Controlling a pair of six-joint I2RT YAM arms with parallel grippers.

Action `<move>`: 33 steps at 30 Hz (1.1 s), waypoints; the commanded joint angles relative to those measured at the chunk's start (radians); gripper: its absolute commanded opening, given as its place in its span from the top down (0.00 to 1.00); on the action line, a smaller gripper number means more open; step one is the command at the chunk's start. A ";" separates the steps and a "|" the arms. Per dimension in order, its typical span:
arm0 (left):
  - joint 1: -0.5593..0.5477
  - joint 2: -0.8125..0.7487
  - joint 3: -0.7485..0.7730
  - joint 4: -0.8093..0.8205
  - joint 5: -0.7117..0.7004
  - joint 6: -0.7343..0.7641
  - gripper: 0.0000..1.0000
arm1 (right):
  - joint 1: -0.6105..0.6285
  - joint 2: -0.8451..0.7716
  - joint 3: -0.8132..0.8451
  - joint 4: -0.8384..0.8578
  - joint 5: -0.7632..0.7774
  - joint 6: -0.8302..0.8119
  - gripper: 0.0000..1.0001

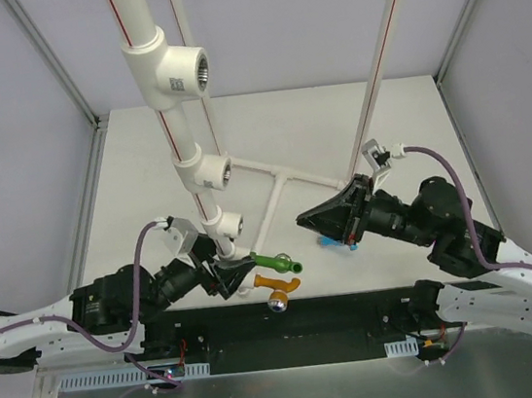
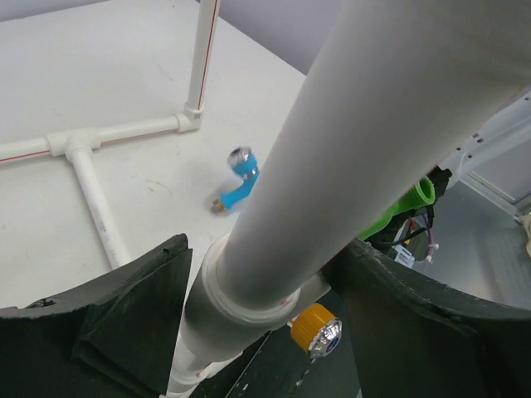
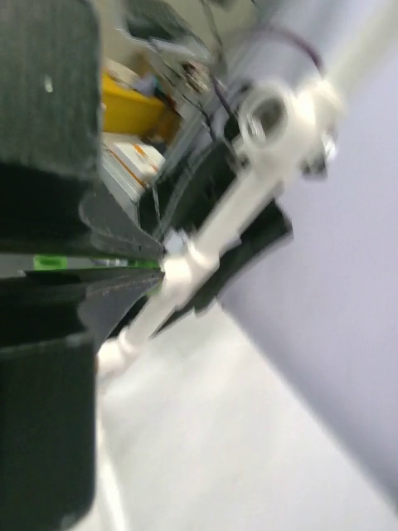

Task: Install the water faucets
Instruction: Pick up the water faucet from the center of the board.

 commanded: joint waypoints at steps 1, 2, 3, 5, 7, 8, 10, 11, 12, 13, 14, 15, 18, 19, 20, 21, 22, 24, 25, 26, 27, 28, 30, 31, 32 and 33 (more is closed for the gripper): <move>-0.002 0.113 0.004 -0.141 -0.165 -0.002 0.26 | -0.001 -0.008 0.069 -0.371 0.466 -0.012 0.77; -0.002 0.122 0.009 -0.143 -0.213 0.003 0.22 | -0.001 -0.009 0.067 -0.413 0.511 -0.004 0.72; 0.001 0.125 0.015 -0.143 -0.266 0.007 0.19 | -0.001 -0.014 0.058 -0.436 0.543 0.003 0.70; 0.033 0.133 0.030 -0.149 -0.340 0.012 0.15 | 0.000 -0.032 0.029 -0.458 0.585 0.033 0.65; 0.123 0.147 0.062 -0.181 -0.313 0.015 0.15 | 0.000 -0.054 -0.008 -0.458 0.624 0.069 0.62; 0.198 0.156 0.075 -0.196 -0.270 0.016 0.15 | 0.000 -0.063 -0.020 -0.458 0.643 0.079 0.62; 0.372 0.196 0.090 -0.202 -0.131 0.015 0.15 | -0.001 -0.071 -0.029 -0.467 0.678 0.086 0.62; 0.455 0.226 0.099 -0.202 -0.054 0.010 0.15 | -0.001 -0.069 -0.029 -0.477 0.697 0.088 0.61; 0.578 0.266 0.109 -0.199 0.022 0.013 0.15 | 0.000 -0.066 -0.026 -0.491 0.717 0.089 0.61; 0.635 0.309 0.118 -0.180 0.088 0.030 0.15 | -0.001 -0.063 -0.020 -0.505 0.738 0.086 0.60; 0.765 0.366 0.135 -0.160 0.159 0.039 0.14 | -0.001 -0.057 -0.014 -0.531 0.758 0.083 0.59; 0.871 0.421 0.159 -0.143 0.233 0.044 0.13 | -0.001 -0.048 -0.006 -0.552 0.790 0.079 0.58; 1.004 0.549 0.253 -0.136 0.467 0.020 0.01 | -0.003 -0.022 0.017 -0.632 0.896 0.069 0.52; 0.996 0.538 0.264 -0.129 0.509 0.000 0.01 | -0.003 -0.011 0.032 -0.678 0.940 0.085 0.48; 0.981 0.511 0.258 -0.115 0.543 -0.028 0.01 | -0.004 0.004 0.046 -0.733 0.992 0.112 0.45; 0.957 0.463 0.245 -0.109 0.555 -0.049 0.01 | -0.007 0.015 0.050 -0.770 1.029 0.126 0.40; 0.929 0.402 0.225 -0.107 0.546 -0.074 0.01 | -0.012 0.029 0.057 -0.815 1.059 0.146 0.36; 0.877 0.272 0.169 -0.107 0.531 -0.121 0.01 | -0.044 0.055 0.060 -0.879 1.094 0.195 0.33; 0.858 0.207 0.132 -0.109 0.531 -0.147 0.01 | -0.074 0.066 0.055 -0.895 1.088 0.224 0.32; 0.846 0.137 0.100 -0.107 0.535 -0.170 0.01 | -0.111 0.069 0.031 -0.889 1.056 0.241 0.32; 0.841 0.068 0.062 -0.110 0.551 -0.196 0.01 | -0.168 0.072 0.003 -0.869 1.010 0.243 0.31; 0.841 0.013 0.031 -0.110 0.563 -0.220 0.01 | -0.237 0.083 -0.018 -0.846 0.943 0.246 0.31; 0.841 -0.087 -0.018 -0.127 0.577 -0.241 0.01 | -0.379 0.101 -0.084 -0.776 0.813 0.247 0.30; 0.841 -0.110 -0.041 -0.150 0.581 -0.247 0.01 | -0.445 0.116 -0.118 -0.743 0.737 0.254 0.30; 0.841 -0.124 -0.055 -0.162 0.589 -0.253 0.01 | -0.517 0.130 -0.150 -0.706 0.694 0.260 0.30; 0.841 -0.128 -0.068 -0.169 0.598 -0.260 0.01 | -0.585 0.152 -0.176 -0.668 0.653 0.260 0.29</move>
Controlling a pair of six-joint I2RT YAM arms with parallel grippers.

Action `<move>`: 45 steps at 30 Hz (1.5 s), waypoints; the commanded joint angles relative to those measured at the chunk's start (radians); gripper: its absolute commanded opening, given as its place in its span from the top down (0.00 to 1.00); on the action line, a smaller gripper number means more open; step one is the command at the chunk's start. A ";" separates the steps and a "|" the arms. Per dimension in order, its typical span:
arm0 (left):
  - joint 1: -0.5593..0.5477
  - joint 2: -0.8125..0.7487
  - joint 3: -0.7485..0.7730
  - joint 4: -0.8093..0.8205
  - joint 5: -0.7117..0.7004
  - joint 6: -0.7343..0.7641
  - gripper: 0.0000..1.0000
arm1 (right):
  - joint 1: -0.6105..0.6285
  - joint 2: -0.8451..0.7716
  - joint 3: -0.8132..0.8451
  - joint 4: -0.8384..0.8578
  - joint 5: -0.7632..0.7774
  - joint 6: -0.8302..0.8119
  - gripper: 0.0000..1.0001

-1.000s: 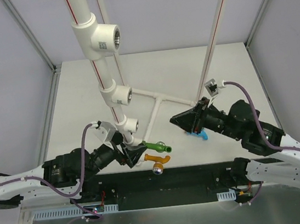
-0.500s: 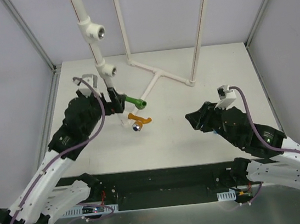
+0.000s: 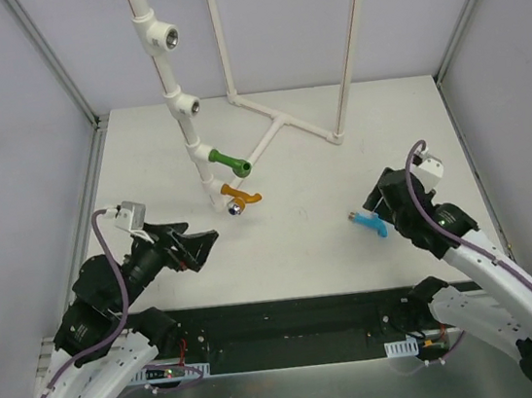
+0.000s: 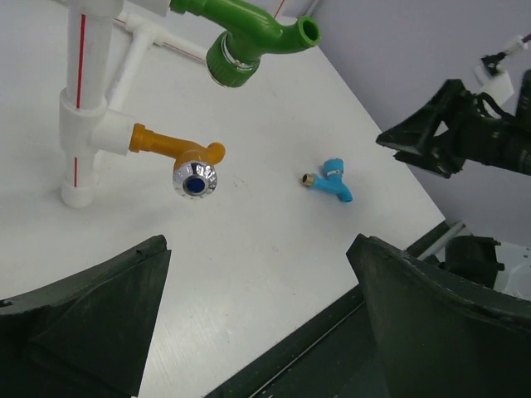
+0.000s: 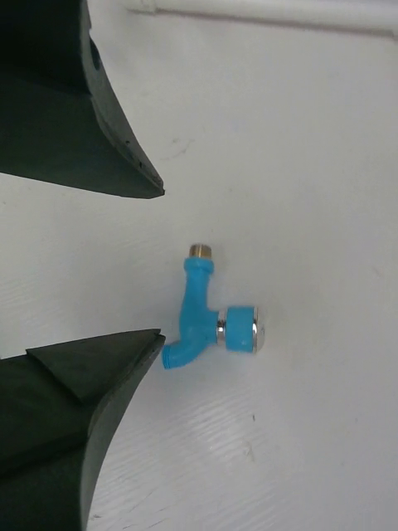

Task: Install the water faucets
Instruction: Pick up the water faucet from the center of the board.

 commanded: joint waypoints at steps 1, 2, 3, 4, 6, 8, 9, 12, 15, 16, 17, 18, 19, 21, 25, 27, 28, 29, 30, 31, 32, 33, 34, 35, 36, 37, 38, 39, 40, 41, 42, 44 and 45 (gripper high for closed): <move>-0.004 -0.014 -0.074 -0.049 0.075 -0.079 0.01 | -0.241 0.073 -0.109 0.131 -0.236 0.042 0.28; -0.004 -0.005 -0.083 -0.049 0.091 -0.086 0.01 | -0.285 0.097 -0.126 0.147 -0.256 0.038 0.28; -0.004 0.004 -0.088 -0.049 0.104 -0.091 0.01 | -0.318 0.122 -0.137 0.167 -0.278 0.032 0.28; -0.004 0.010 -0.091 -0.049 0.108 -0.094 0.01 | -0.345 0.143 -0.141 0.179 -0.287 0.022 0.28; -0.004 0.016 -0.092 -0.048 0.109 -0.096 0.01 | -0.382 0.177 -0.160 0.220 -0.301 0.008 0.28; -0.004 0.013 -0.094 -0.046 0.105 -0.090 0.01 | -0.405 0.215 -0.170 0.262 -0.321 -0.004 0.28; -0.004 0.013 -0.092 -0.045 0.105 -0.088 0.01 | -0.413 0.237 -0.167 0.274 -0.332 -0.012 0.28; -0.004 0.012 -0.094 -0.046 0.112 -0.088 0.01 | -0.432 0.326 -0.160 0.313 -0.350 -0.027 0.28; -0.005 0.024 -0.098 -0.045 0.117 -0.097 0.01 | -0.444 0.425 -0.152 0.349 -0.370 -0.040 0.30; -0.004 0.027 -0.098 -0.045 0.117 -0.100 0.01 | -0.445 0.471 -0.147 0.354 -0.370 -0.041 0.31; -0.004 0.033 -0.098 -0.043 0.118 -0.102 0.01 | -0.447 0.502 -0.146 0.360 -0.369 -0.043 0.32; -0.004 0.038 -0.097 -0.042 0.120 -0.106 0.01 | -0.445 0.536 -0.149 0.369 -0.372 -0.041 0.33; -0.004 0.044 -0.095 -0.037 0.121 -0.111 0.01 | -0.445 0.567 -0.154 0.378 -0.378 -0.047 0.38; -0.004 0.056 -0.097 -0.019 0.128 -0.125 0.01 | -0.445 0.601 -0.167 0.403 -0.396 -0.055 0.77; -0.004 0.087 -0.106 0.040 0.137 -0.181 0.01 | -0.429 0.508 -0.213 0.448 -0.451 -0.067 1.00; -0.005 0.110 -0.105 0.075 0.132 -0.227 0.01 | -0.389 0.367 -0.249 0.446 -0.458 -0.051 1.00; -0.007 0.121 -0.105 0.098 0.132 -0.241 0.01 | -0.355 0.279 -0.255 0.428 -0.450 -0.034 1.00; -0.011 0.137 -0.103 0.119 0.128 -0.264 0.01 | -0.296 0.197 -0.252 0.405 -0.438 -0.008 1.00; -0.017 0.157 -0.100 0.150 0.126 -0.275 0.01 | -0.250 0.129 -0.244 0.385 -0.429 0.027 1.00; -0.031 0.173 -0.094 0.179 0.117 -0.281 0.01 | -0.200 0.061 -0.224 0.357 -0.433 0.087 1.00; -0.051 0.197 -0.086 0.207 0.102 -0.284 0.01 | -0.150 0.014 -0.203 0.336 -0.436 0.115 1.00; -0.085 0.220 -0.076 0.233 0.071 -0.284 0.01 | -0.092 -0.034 -0.184 0.313 -0.422 0.162 1.00; -0.130 0.246 -0.066 0.254 0.031 -0.277 0.01 | -0.030 -0.066 -0.161 0.294 -0.410 0.220 1.00; -0.176 0.278 -0.057 0.279 -0.018 -0.266 0.01 | 0.023 -0.091 -0.135 0.273 -0.384 0.260 1.00; -0.232 0.305 -0.051 0.303 -0.074 -0.252 0.01 | 0.085 -0.108 -0.118 0.255 -0.357 0.291 1.00; -0.279 0.335 -0.046 0.335 -0.128 -0.242 0.01 | 0.131 -0.116 -0.102 0.247 -0.335 0.326 1.00; -0.333 0.364 -0.048 0.412 -0.168 -0.228 0.01 | 0.178 -0.120 -0.092 0.245 -0.318 0.356 1.00; -0.384 0.403 -0.048 0.455 -0.209 -0.216 0.01 | 0.217 -0.116 -0.085 0.251 -0.313 0.374 1.00; -0.434 0.456 -0.043 0.516 -0.245 -0.200 0.01 | 0.243 -0.104 -0.072 0.251 -0.306 0.393 1.00; -0.476 0.489 -0.023 0.552 -0.279 -0.180 0.01 | 0.274 -0.091 -0.063 0.253 -0.295 0.409 1.00; -0.511 0.516 -0.013 0.579 -0.321 -0.162 0.01 | 0.297 -0.082 -0.057 0.257 -0.281 0.419 1.00; -0.556 0.544 -0.014 0.671 -0.380 -0.137 0.01 | 0.338 -0.070 -0.054 0.262 -0.251 0.428 1.00; -0.568 0.547 -0.026 0.722 -0.404 -0.131 0.01 | 0.348 -0.068 -0.055 0.267 -0.240 0.437 1.00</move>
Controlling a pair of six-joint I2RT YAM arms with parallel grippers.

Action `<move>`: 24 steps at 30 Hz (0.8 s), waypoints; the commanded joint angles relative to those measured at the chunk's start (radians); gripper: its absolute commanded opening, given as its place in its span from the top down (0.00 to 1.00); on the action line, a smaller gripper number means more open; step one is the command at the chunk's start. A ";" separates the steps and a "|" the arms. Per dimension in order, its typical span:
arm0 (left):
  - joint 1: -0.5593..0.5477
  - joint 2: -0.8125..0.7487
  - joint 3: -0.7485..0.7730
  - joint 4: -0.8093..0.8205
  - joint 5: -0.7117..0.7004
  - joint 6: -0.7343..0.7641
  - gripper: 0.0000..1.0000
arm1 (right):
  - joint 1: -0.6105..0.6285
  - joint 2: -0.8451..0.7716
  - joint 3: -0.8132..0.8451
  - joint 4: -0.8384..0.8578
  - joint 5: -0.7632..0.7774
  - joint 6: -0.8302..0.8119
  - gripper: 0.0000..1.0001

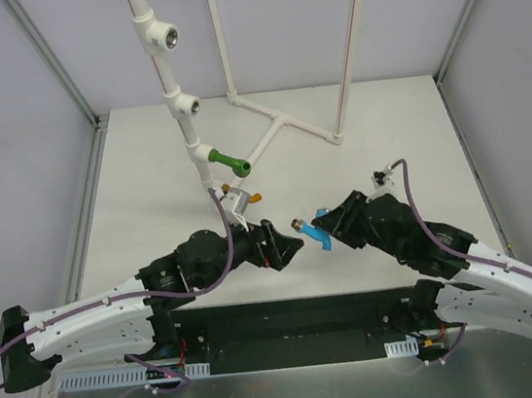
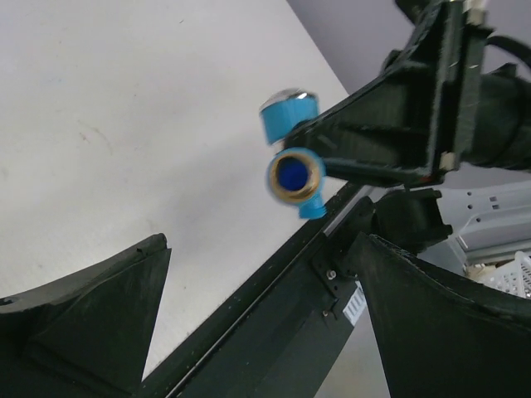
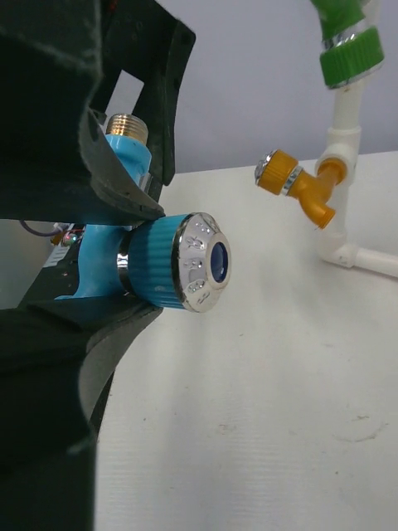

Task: Install the water faucets
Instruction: Pick up the water faucet from the center of the board.

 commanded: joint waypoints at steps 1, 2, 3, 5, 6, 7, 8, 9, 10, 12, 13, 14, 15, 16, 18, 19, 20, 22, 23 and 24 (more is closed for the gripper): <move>-0.076 0.028 0.022 0.328 -0.200 0.075 0.01 | 0.058 0.024 0.031 -0.008 0.090 0.101 1.00; -0.085 0.030 0.016 0.354 -0.210 0.076 0.01 | 0.059 0.024 0.024 0.000 0.085 0.108 1.00; -0.090 0.033 0.014 0.363 -0.221 0.081 0.01 | 0.060 0.024 0.019 0.011 0.081 0.113 1.00; -0.101 0.046 0.022 0.368 -0.220 0.088 0.01 | 0.060 0.027 0.017 0.018 0.076 0.119 1.00; -0.107 0.056 0.027 0.367 -0.215 0.094 0.01 | 0.059 0.028 0.016 0.023 0.071 0.124 1.00; -0.111 0.068 0.030 0.367 -0.214 0.098 0.01 | 0.060 0.027 0.013 0.035 0.067 0.128 1.00; -0.117 0.079 0.033 0.363 -0.215 0.102 0.01 | 0.060 0.025 0.007 0.047 0.064 0.134 1.00; -0.124 0.088 0.034 0.360 -0.220 0.102 0.01 | 0.060 0.021 0.004 0.060 0.059 0.138 1.00; -0.127 0.098 0.036 0.359 -0.224 0.102 0.01 | 0.059 0.018 0.004 0.064 0.056 0.138 1.00; -0.134 0.108 0.036 0.360 -0.235 0.104 0.01 | 0.059 0.018 0.010 0.063 0.047 0.141 1.00; -0.137 0.111 0.037 0.360 -0.240 0.104 0.03 | 0.060 0.016 0.010 0.066 0.044 0.141 1.00; -0.139 0.114 0.039 0.362 -0.241 0.105 0.05 | 0.059 0.013 0.011 0.071 0.038 0.144 1.00; -0.137 0.118 0.040 0.365 -0.243 0.105 0.07 | 0.062 0.009 0.008 0.078 0.033 0.145 1.00; -0.139 0.122 0.042 0.371 -0.241 0.105 0.11 | 0.060 0.005 0.008 0.081 0.029 0.147 1.00; -0.140 0.128 0.050 0.383 -0.240 0.111 0.25 | 0.060 0.002 0.010 0.089 0.016 0.150 1.00; -0.139 0.132 0.051 0.391 -0.241 0.113 0.29 | 0.060 0.002 0.010 0.091 0.012 0.151 1.00; -0.139 0.135 0.053 0.399 -0.240 0.118 0.33 | 0.060 0.002 0.013 0.092 0.006 0.151 1.00; -0.140 0.145 0.060 0.412 -0.240 0.124 0.40 | 0.060 -0.002 0.011 0.094 -0.005 0.151 1.00; -0.141 0.152 0.063 0.417 -0.240 0.125 0.42 | 0.060 -0.005 0.010 0.094 -0.007 0.154 1.00; -0.141 0.157 0.067 0.423 -0.237 0.128 0.44 | 0.060 -0.008 0.010 0.095 -0.008 0.154 1.00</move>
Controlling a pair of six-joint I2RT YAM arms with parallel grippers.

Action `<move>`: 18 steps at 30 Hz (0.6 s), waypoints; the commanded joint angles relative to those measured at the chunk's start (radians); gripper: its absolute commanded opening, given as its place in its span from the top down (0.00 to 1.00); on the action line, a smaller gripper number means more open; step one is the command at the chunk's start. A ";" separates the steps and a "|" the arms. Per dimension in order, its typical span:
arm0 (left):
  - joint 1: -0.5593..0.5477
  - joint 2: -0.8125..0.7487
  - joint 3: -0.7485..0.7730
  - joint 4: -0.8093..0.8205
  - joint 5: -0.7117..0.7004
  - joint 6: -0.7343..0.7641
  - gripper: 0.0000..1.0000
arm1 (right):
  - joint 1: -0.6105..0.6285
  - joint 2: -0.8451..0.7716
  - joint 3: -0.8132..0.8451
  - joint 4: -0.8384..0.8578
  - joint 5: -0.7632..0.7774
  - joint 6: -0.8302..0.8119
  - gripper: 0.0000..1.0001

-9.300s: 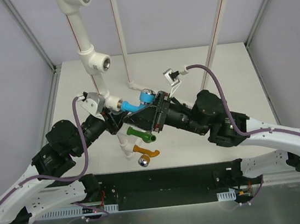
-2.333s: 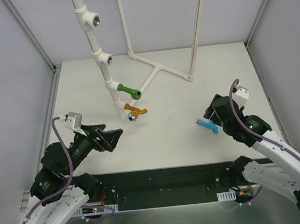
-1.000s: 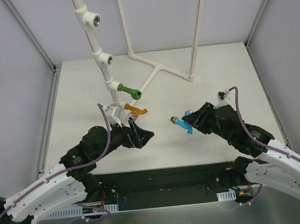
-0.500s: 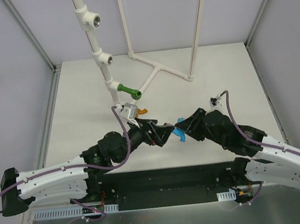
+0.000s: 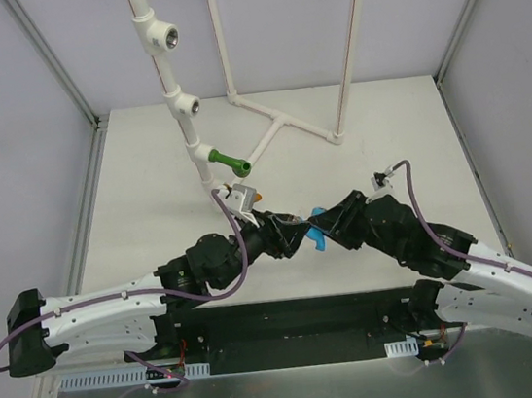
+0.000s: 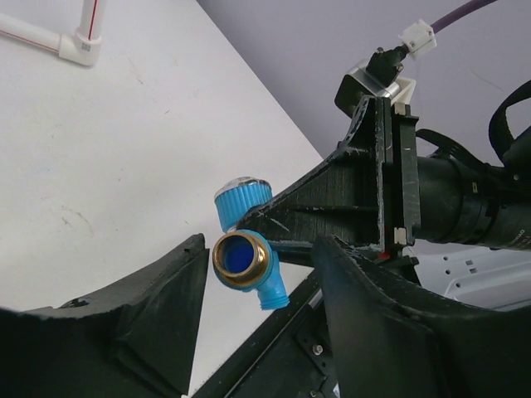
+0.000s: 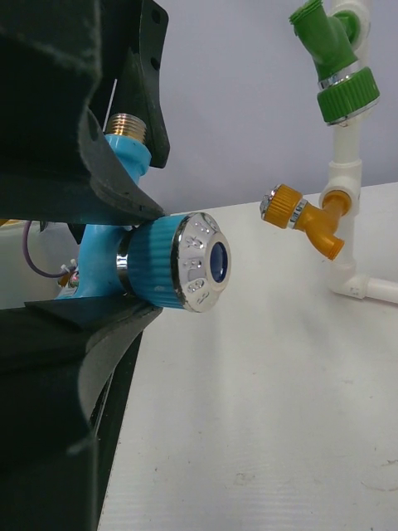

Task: Install the water faucets
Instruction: Pick up the water faucet from the center of the board.

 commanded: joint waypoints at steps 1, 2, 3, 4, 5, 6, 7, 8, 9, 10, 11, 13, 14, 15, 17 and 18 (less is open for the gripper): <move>-0.008 0.023 0.059 0.089 -0.018 0.023 0.46 | 0.006 -0.031 0.010 0.067 -0.025 0.023 1.00; -0.007 0.029 0.062 0.093 -0.018 0.023 0.46 | 0.009 -0.034 0.010 0.065 -0.027 0.022 1.00; -0.008 0.034 0.063 0.097 -0.017 0.023 0.49 | 0.007 -0.039 0.012 0.062 -0.028 0.022 1.00; -0.007 0.037 0.066 0.099 -0.018 0.023 0.52 | 0.007 -0.042 0.013 0.060 -0.031 0.020 1.00; -0.007 0.042 0.066 0.100 -0.017 0.023 0.56 | 0.007 -0.045 0.013 0.057 -0.034 0.019 1.00; -0.007 0.046 0.069 0.100 -0.012 0.023 0.64 | 0.009 -0.050 0.013 0.056 -0.036 0.019 1.00; -0.007 0.049 0.071 0.100 -0.006 0.023 0.74 | 0.010 -0.054 0.013 0.056 -0.036 0.017 1.00; -0.007 0.054 0.072 0.099 0.001 0.022 0.88 | 0.010 -0.065 0.012 0.056 -0.033 0.020 1.00; -0.007 0.059 0.072 0.096 0.009 0.019 1.00 | 0.009 -0.071 0.009 0.056 -0.033 0.017 1.00; -0.007 0.060 0.074 0.091 0.009 0.011 1.00 | 0.010 -0.083 0.007 0.063 -0.033 0.005 1.00; -0.007 0.057 0.069 0.091 0.009 0.002 1.00 | 0.010 -0.099 -0.001 0.085 -0.033 -0.016 0.94; -0.008 0.039 0.048 0.108 0.014 -0.010 1.00 | 0.012 -0.140 -0.037 0.157 -0.045 -0.078 0.76; -0.007 0.025 0.033 0.131 0.021 -0.012 1.00 | 0.012 -0.169 -0.063 0.198 -0.051 -0.101 0.69; -0.008 0.007 0.014 0.151 0.024 -0.016 1.00 | 0.010 -0.195 -0.088 0.265 -0.059 -0.130 0.63; -0.007 -0.033 -0.018 0.191 0.031 -0.027 1.00 | 0.010 -0.260 -0.180 0.400 -0.085 -0.182 0.49; -0.007 -0.053 -0.035 0.214 0.038 -0.035 1.00 | 0.010 -0.290 -0.214 0.471 -0.105 -0.219 0.44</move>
